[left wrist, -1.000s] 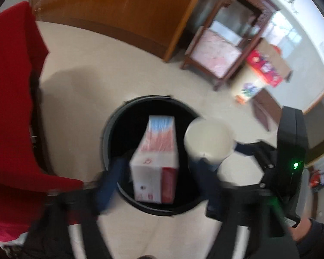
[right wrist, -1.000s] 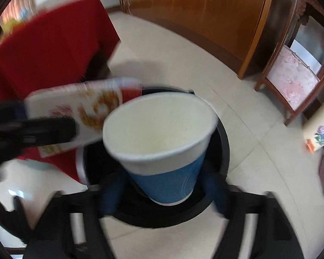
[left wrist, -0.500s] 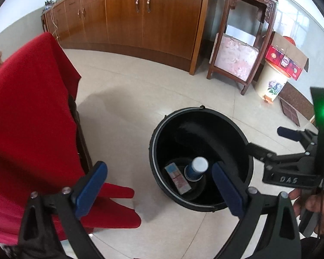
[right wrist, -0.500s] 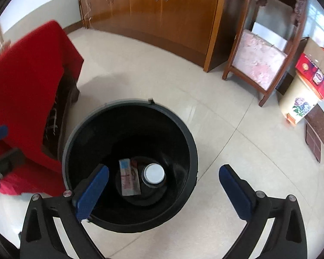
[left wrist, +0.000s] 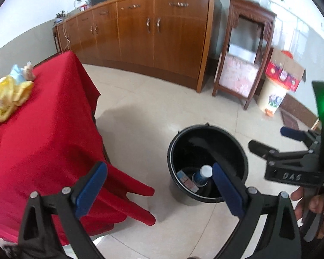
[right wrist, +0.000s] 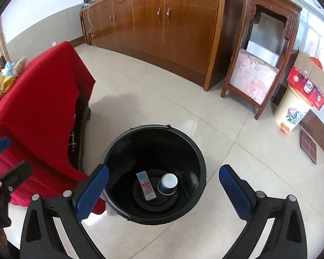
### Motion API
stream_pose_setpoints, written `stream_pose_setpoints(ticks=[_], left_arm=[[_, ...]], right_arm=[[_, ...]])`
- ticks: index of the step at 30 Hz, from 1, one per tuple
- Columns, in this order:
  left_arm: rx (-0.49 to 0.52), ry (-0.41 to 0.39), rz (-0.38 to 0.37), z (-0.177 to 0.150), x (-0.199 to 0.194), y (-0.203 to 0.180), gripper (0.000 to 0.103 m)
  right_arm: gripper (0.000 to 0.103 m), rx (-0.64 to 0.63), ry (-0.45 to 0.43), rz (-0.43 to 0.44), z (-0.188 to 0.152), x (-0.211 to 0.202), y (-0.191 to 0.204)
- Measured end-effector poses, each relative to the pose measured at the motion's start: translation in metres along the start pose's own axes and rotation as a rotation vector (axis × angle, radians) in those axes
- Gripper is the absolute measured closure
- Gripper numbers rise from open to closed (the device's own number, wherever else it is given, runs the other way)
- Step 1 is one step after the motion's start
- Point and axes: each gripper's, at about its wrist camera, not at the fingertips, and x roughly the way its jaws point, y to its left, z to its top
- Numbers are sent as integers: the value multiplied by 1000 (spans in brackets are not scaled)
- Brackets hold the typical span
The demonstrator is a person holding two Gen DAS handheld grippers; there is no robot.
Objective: Collect trash
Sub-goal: 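Open the left tool to drop the carton while the right tool drops the cup into the bin, then move both open tools back to the table items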
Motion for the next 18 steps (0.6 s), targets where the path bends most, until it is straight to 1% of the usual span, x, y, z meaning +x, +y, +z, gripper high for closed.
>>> stream_pose_setpoints(ticks=[6,11,15,18], left_arm=[[-23,-39,-4,2,-25,19,5],[-37,-107,32,1,-59,37,5],[-89,-163,65,-4,-92,68,5],[-136,-188,85,-12,-111,97,5]], right_arm=[[0,-24,-48,30,6,-29,28],[0,-43,-84,72,13,-53,61],[0,-77,-136,122,18,-78,93],[0,-119,-174,183,23,-97,128]])
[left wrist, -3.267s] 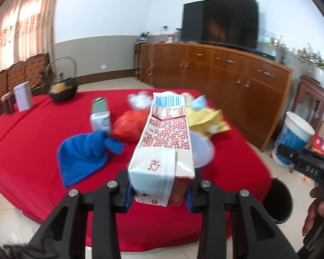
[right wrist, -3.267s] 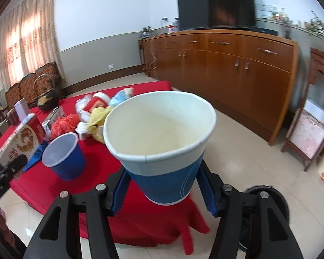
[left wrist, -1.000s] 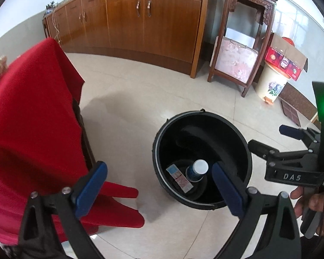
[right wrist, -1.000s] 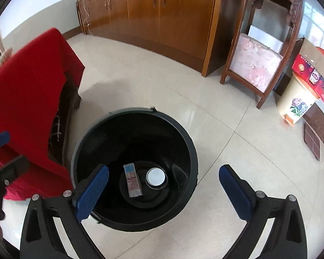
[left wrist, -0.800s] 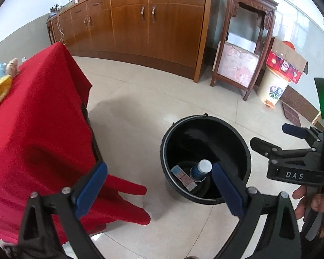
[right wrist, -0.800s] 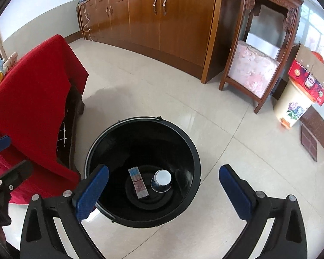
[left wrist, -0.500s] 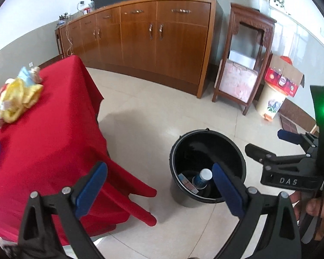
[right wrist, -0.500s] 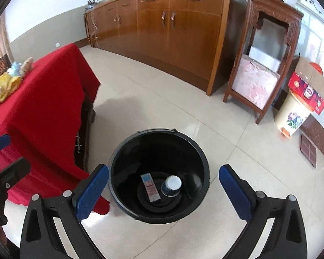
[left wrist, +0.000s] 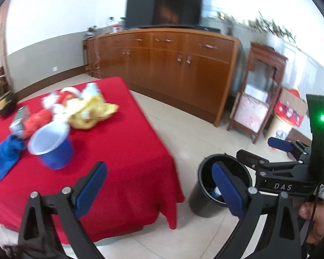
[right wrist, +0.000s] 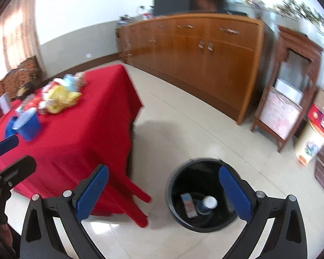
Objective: Collect trash
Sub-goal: 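Move both open tools back to the table items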
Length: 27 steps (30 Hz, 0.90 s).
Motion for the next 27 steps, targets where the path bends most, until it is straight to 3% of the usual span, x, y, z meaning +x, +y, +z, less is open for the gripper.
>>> stream_pose_setpoints(ticks=[3,8,17,22,27], left_arm=[[-48,-26,42,-5,-21,36,5],[-125,-92,199,-16,-54,99,5],[-247,-98,395,-34,-64,199,5],[-280,-68,457,-42,-50,244,5],[-297,-51,454,-42,-34,272,5]], right_arm=[[0,-34,-13,72,8,-3,32],[0,-107,-79,191,15,-5,103],[0,-186,-93,242,29,6,208],[0,-224,-87,261,36,28,255],[0,-258,-34,251,32,66,294]])
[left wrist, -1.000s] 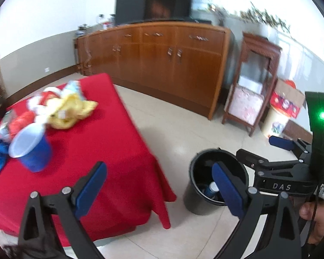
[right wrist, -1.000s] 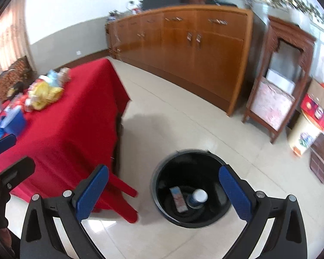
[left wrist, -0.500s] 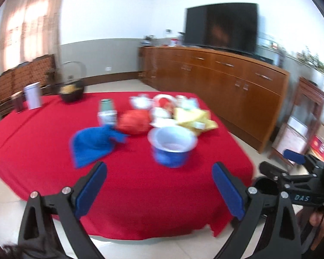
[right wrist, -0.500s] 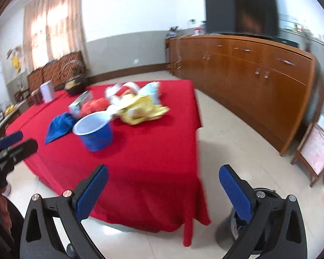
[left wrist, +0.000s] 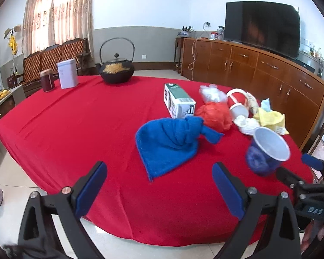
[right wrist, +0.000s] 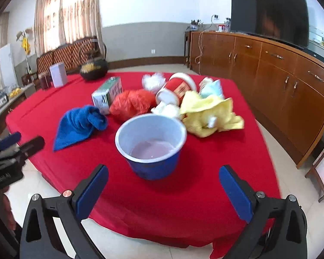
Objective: Collect trash
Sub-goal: 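Move both open tools back to the table items, then grasp the blue towel with the left tool while the right tool grasps the blue bowl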
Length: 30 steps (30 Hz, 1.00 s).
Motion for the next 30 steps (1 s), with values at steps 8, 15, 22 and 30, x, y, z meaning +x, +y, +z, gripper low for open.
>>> stream_pose_setpoints(ticks=[8,15,22,30], left_arm=[[14,19,-33,13,38,-15,5],[15,53,-41,25,72,-22,5],[7,101,-75,24,86,-22,58],[-25,51,-138,21,52,-20,79]], right_arm=[[0,21,15,-26,2,43,3],[3,37,-6,-5,13,60,0],[25,28,-3,27,14,62,-1],[25,37,-34,45,13,43,-6]])
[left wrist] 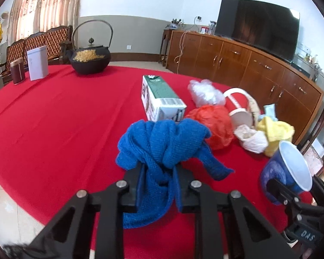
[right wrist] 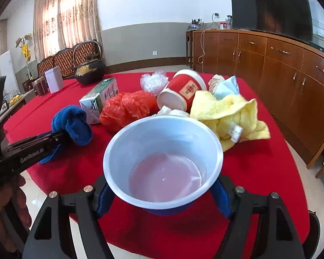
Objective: Collect trash
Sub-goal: 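Grasp the blue towel with the left tool while the right tool grasps the blue bowl, then carry the blue towel and blue bowl with both tools over the black bin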
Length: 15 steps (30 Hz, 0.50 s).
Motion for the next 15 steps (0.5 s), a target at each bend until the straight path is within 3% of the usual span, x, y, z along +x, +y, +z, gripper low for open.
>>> stream_pose_setpoints(ticks=[6,15], left_arm=[[21,-4,-27,-10,-21,-16,79],[66,-2,-87,-20,-41,-56,79]], right_arm=[[25,5,-25,-16,2,-22,-8],[25,40,-47,-94,-5,-65,-52]])
